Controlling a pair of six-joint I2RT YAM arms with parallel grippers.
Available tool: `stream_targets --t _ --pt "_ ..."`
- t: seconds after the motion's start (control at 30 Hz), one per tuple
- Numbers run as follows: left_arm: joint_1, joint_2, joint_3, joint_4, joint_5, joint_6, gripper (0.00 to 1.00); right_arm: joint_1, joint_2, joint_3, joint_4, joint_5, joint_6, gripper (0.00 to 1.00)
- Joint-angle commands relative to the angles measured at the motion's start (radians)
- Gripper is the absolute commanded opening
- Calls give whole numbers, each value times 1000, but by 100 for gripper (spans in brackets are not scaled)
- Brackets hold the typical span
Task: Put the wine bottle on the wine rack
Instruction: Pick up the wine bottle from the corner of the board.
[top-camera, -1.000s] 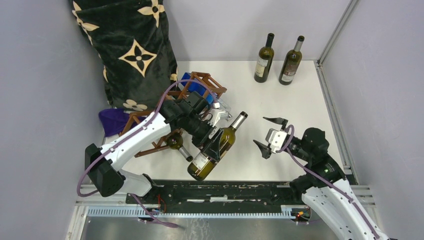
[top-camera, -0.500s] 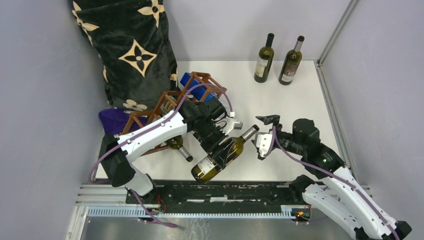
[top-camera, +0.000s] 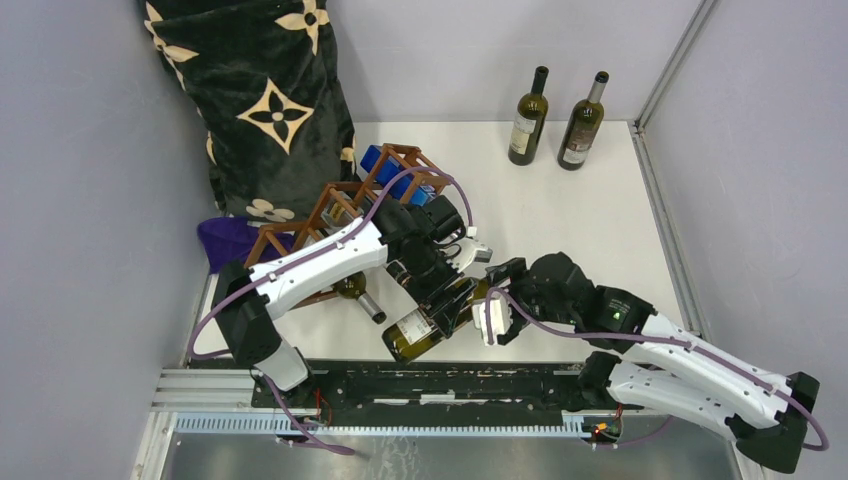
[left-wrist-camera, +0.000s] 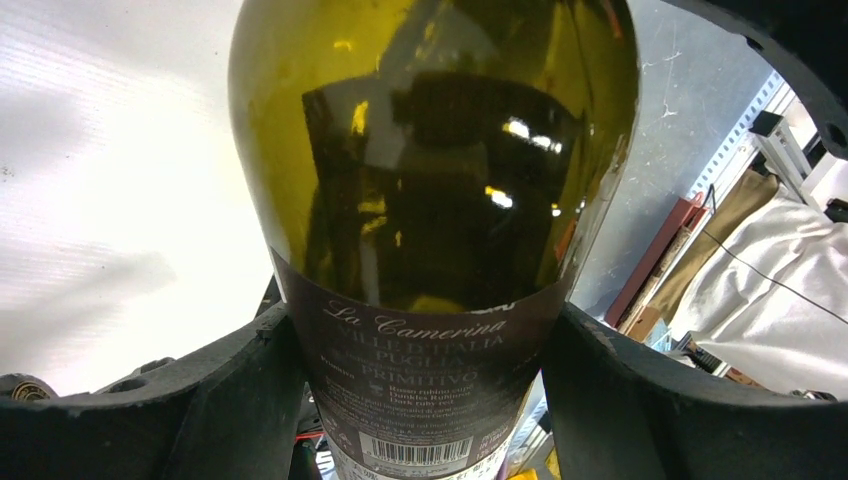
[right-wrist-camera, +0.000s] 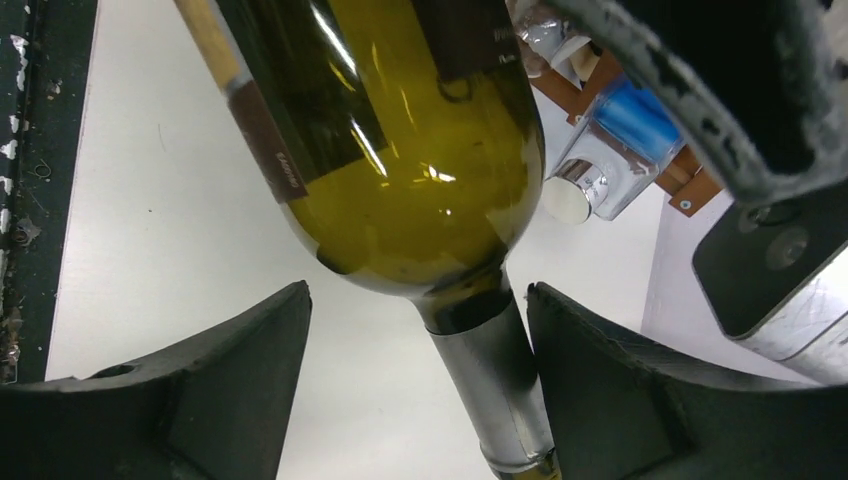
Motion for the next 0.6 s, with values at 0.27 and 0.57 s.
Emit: stream_targets --t 0.27,0.57 --pt "-3 -16 71 17 12 90 2 92 -21 -1 33 104 42 58" --pt "-6 -36 60 32 82 140 2 98 -45 -46 72 73 6 67"
